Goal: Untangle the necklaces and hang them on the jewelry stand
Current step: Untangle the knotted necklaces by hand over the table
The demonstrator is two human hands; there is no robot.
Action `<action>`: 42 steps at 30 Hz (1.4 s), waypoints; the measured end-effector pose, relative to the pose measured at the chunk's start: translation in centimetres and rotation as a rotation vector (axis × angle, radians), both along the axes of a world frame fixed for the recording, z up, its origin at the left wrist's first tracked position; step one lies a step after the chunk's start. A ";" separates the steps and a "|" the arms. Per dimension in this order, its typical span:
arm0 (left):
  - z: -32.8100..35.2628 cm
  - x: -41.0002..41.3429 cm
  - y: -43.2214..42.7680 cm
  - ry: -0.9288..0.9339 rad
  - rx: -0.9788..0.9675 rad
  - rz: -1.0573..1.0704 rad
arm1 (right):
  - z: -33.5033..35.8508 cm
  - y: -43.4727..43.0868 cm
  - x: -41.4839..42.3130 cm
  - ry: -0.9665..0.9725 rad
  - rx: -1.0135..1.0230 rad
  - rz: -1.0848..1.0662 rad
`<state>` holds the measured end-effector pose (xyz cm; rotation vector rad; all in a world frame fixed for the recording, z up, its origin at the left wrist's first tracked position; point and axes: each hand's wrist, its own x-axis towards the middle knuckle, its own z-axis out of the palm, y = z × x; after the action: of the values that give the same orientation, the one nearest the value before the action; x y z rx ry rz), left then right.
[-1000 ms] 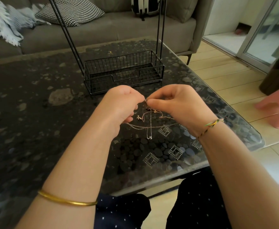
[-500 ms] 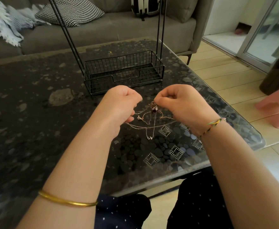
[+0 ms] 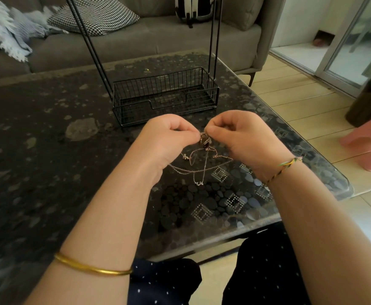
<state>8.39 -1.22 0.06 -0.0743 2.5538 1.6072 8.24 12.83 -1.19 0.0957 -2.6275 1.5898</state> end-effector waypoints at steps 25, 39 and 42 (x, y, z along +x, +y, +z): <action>-0.5 -0.6 -0.3 -0.042 -0.127 0.013 | -0.2 -0.1 -0.1 0.037 0.052 -0.039; 0.3 -0.2 0.1 -0.046 -0.034 0.038 | 0.0 -0.5 -0.1 -0.044 0.074 -0.040; 0.5 -0.2 0.0 -0.063 0.050 0.013 | 0.0 -0.4 -0.1 -0.058 0.030 -0.030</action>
<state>8.18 -1.21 0.56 -0.1345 2.4697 1.6447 8.18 12.41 -1.23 0.0114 -2.6831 1.5671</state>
